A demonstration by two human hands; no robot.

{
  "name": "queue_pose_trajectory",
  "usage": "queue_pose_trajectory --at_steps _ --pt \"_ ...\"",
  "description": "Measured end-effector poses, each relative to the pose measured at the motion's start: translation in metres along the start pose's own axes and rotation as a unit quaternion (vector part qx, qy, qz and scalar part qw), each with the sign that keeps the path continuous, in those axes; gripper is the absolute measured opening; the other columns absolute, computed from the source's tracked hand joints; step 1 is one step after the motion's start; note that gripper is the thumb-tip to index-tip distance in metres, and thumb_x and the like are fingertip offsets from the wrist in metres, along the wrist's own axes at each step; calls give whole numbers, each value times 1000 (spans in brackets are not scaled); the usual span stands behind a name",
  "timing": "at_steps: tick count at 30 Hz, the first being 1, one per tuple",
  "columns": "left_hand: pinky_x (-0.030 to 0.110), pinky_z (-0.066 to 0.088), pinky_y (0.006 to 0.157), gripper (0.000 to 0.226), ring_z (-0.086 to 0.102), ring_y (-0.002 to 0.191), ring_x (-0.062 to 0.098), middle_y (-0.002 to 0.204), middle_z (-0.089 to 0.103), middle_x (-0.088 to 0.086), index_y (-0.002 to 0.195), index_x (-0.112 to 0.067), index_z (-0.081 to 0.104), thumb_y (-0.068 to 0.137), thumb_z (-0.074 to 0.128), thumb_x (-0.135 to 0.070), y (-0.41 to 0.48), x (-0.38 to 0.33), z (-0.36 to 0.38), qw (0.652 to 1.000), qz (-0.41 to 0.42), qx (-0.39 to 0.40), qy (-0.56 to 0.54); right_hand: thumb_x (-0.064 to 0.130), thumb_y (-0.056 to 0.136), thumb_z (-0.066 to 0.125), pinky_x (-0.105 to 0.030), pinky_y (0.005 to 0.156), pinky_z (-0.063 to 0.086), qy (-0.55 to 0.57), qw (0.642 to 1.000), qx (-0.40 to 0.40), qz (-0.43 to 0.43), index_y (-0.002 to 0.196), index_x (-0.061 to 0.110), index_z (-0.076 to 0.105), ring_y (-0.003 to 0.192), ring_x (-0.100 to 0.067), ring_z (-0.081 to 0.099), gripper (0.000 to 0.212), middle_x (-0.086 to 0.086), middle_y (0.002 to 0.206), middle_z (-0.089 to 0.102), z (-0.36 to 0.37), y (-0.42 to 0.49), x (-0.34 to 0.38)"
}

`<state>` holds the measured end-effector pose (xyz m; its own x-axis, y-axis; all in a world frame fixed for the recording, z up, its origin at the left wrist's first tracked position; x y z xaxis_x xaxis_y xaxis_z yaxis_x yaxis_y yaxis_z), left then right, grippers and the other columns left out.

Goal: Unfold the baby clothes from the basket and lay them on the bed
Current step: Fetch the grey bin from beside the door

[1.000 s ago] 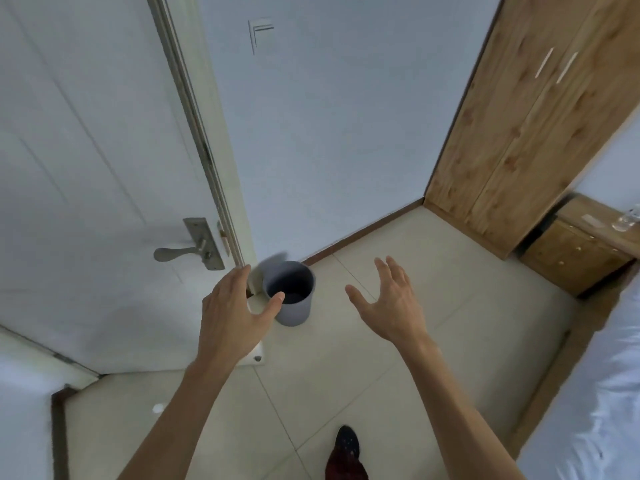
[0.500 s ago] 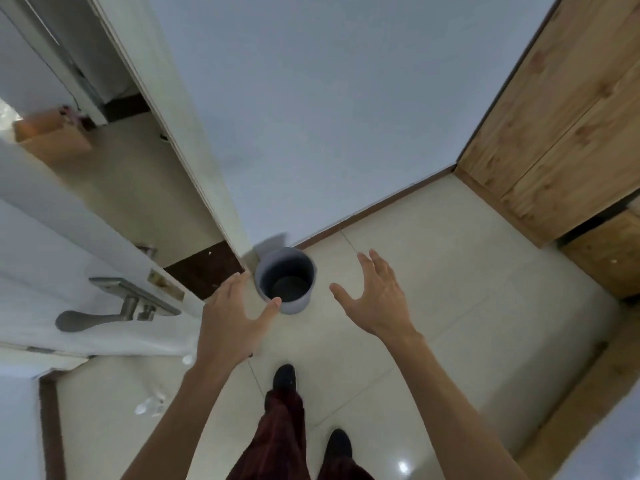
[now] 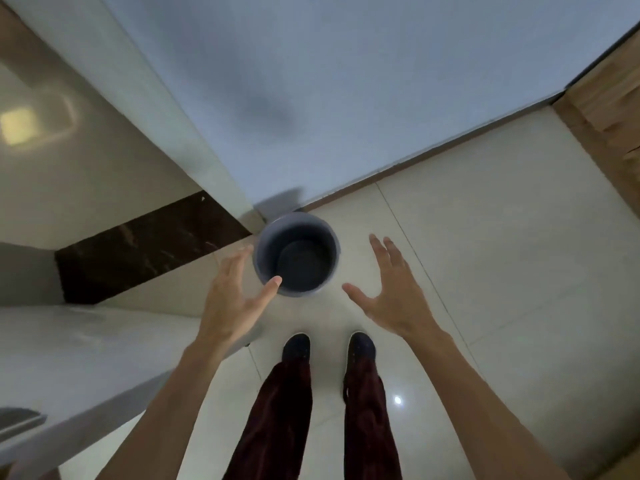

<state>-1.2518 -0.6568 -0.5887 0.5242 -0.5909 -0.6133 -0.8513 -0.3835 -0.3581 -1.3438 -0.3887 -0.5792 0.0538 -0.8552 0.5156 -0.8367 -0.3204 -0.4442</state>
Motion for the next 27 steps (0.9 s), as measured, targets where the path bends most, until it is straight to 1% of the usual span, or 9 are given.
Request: queue_pose_trajectory --at_steps 4,6,9,12,17,19,21,24,27 --pt "20 36 94 83 41 124 -4 146 41 -22 149 -49 31 78 63 -77 62 68 76 998 -40 -18 -47 69 83 64 -49 119 30 -16 997 69 -41 158 44 1 157 -24 11 101 6 171 -1 79 96 -49" --pt "17 36 88 80 41 120 -5 138 38 -28 146 -54 31 77 65 -75 86 102 114 997 -50 -25 -62 68 83 66 -47 118 32 -35 993 95 -62 158 45 3 157 -24 12 101 6 171 -2 118 140 -76" --pt "26 39 96 77 42 127 3 146 37 -18 147 -50 34 81 69 -69 117 155 169 994 -78 -44 -63 65 81 71 -51 116 36 -53 988 114 -84 158 45 7 156 -27 14 102 5 171 -3 163 202 -114" --pt "30 33 105 75 32 147 15 163 24 -6 149 -48 37 83 70 -63 134 196 211 989 -107 -73 -76 62 78 76 -55 114 39 -30 987 121 -102 157 46 14 155 -31 17 102 4 170 -3 189 254 -142" --pt "39 38 115 76 25 153 22 167 13 -13 149 -56 33 82 68 -63 149 239 249 982 -125 -51 -132 65 72 78 -49 116 33 11 979 160 -126 154 53 19 155 -29 17 101 3 170 5 219 313 -160" --pt "51 41 117 74 29 153 26 167 16 -8 152 -52 33 87 67 -57 154 250 255 980 -129 -42 -145 59 75 80 -49 116 35 15 972 187 -138 154 49 22 152 -30 24 99 2 167 14 229 326 -160" --pt "55 43 115 69 35 150 27 166 24 -3 155 -45 33 94 67 -42 158 256 258 974 -140 -45 -173 50 79 82 -48 115 39 11 969 202 -141 155 44 25 146 -32 33 96 -1 163 23 239 333 -161" --pt "52 48 112 72 47 141 23 155 43 -6 157 -40 32 98 66 -14 164 254 256 963 -152 -43 -220 37 81 83 -49 113 40 16 972 201 -120 158 41 19 141 -35 38 100 -6 158 30 246 335 -161" --pt "44 51 110 79 50 139 22 152 48 -4 159 -39 29 97 67 -9 171 244 245 967 -161 -25 -196 31 80 86 -45 112 40 18 978 189 -91 161 39 10 139 -34 40 111 -8 154 33 239 326 -160"
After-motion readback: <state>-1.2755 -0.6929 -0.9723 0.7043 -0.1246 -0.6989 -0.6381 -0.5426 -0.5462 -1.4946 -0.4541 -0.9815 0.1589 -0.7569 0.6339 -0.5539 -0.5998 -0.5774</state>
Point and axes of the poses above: each hand's wrist, its own y-axis towards the middle knuckle, its own z-axis out of the palm, x = y × z, the point moved 2 cm from there along y, towards the middle knuckle
